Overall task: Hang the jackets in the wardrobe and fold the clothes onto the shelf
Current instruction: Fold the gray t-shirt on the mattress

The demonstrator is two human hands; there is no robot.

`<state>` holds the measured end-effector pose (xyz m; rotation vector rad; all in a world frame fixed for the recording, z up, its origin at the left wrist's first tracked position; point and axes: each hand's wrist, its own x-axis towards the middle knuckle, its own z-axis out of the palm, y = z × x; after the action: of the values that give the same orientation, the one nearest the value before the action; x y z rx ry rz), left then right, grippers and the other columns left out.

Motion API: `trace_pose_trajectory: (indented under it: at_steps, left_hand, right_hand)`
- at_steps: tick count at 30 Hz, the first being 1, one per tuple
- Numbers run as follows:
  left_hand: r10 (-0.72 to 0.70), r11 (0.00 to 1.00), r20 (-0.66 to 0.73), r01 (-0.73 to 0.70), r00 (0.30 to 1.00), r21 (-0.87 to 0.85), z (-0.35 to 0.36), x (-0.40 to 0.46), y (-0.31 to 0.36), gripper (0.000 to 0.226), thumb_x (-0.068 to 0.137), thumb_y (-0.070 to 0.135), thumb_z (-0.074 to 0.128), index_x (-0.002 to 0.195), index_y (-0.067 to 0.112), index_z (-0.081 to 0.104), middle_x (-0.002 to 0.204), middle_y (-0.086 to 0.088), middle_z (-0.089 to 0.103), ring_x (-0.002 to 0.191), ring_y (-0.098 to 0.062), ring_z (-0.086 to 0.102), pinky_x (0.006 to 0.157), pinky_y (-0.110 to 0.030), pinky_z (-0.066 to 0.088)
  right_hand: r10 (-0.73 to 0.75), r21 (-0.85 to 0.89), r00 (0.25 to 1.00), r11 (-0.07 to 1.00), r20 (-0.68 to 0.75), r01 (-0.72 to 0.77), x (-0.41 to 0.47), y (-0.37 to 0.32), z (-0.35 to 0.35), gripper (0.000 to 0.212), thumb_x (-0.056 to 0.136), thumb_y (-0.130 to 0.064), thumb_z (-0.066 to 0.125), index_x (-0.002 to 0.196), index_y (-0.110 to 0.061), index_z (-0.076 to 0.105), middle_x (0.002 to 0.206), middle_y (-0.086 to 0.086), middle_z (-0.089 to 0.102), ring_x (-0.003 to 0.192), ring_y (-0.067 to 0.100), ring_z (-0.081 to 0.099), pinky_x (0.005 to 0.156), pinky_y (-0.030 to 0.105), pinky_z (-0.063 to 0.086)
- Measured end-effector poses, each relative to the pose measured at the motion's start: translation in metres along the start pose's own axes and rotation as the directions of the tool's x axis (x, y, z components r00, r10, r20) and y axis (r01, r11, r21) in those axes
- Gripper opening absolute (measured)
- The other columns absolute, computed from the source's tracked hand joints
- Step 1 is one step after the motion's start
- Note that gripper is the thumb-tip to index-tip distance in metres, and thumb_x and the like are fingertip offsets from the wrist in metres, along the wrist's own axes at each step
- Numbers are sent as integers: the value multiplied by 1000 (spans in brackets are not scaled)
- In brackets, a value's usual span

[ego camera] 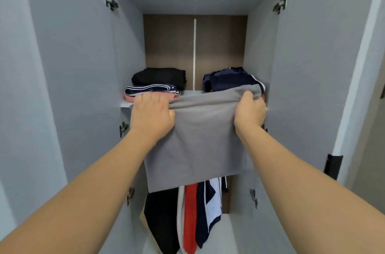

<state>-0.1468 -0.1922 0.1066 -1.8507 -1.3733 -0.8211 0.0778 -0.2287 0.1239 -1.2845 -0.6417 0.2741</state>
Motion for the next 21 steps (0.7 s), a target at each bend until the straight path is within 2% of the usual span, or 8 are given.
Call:
trace_pose_trajectory:
  at_steps: [4, 7, 9, 11, 15, 18, 21]
  left_hand:
    - [-162, 980, 35, 157, 986, 118, 41, 32, -42, 17, 90, 20, 42, 93, 9, 55, 99, -11, 55, 88, -28, 39, 80, -39, 24]
    - [-228, 960, 69, 212, 971, 185, 71, 64, -60, 15, 90, 14, 38, 98, 11, 50, 107, -10, 43, 93, -28, 33, 93, -43, 25]
    - [-246, 950, 81, 223, 966, 220, 86, 92, -68, 19, 89, 11, 39, 105, 12, 49, 114, -11, 39, 104, -30, 36, 103, -45, 24]
    - [-227, 943, 25, 213, 974, 256, 99, 127, -75, 23, 91, 10, 39, 112, 11, 48, 121, -12, 37, 112, -31, 37, 107, -44, 23]
    - [-204, 932, -162, 242, 966, 271, 110, 203, -93, 20, 91, 9, 39, 107, 11, 50, 121, -16, 42, 109, -33, 42, 92, -42, 30]
    - [-275, 929, -162, 305, 948, 210, 119, 248, -104, 18, 91, 4, 41, 107, 6, 49, 124, -22, 43, 102, -36, 50, 78, -42, 35]
    - [-362, 920, -135, 377, 923, 111, 132, 286, -113, 24, 92, -1, 42, 115, 4, 45, 135, -24, 36, 106, -40, 51, 76, -42, 41]
  right_hand:
    - [-99, 54, 974, 994, 203, 90, 12, 8, 71, 14, 90, -28, 41, 86, -19, 51, 83, 2, 55, 77, 20, 51, 67, 35, 41]
    - [-202, 36, 921, 979, 334, 201, 31, 14, 113, 8, 95, -24, 41, 95, -19, 47, 89, 0, 54, 76, 13, 50, 61, 29, 39]
    - [-235, 16, 896, 969, 376, 248, 50, 11, 140, 5, 97, -20, 40, 96, -18, 45, 93, 1, 53, 76, 11, 48, 59, 26, 38]
    - [-255, 40, 891, 965, 376, 260, 75, 4, 169, 4, 95, -15, 40, 95, -16, 44, 95, 4, 51, 77, 13, 47, 62, 28, 39]
    - [-292, 131, 886, 956, 359, 262, 131, -16, 225, 4, 100, -22, 41, 104, -21, 40, 105, 1, 53, 90, 16, 51, 83, 35, 42]
    - [-358, 177, 856, 933, 373, 313, 165, -28, 266, 8, 102, -26, 39, 108, -29, 34, 92, -13, 48, 82, 6, 49, 81, 34, 40]
    - [-392, 177, 841, 920, 373, 351, 187, -37, 303, 10, 104, -29, 37, 113, -28, 36, 92, -13, 50, 85, 8, 52, 77, 34, 40]
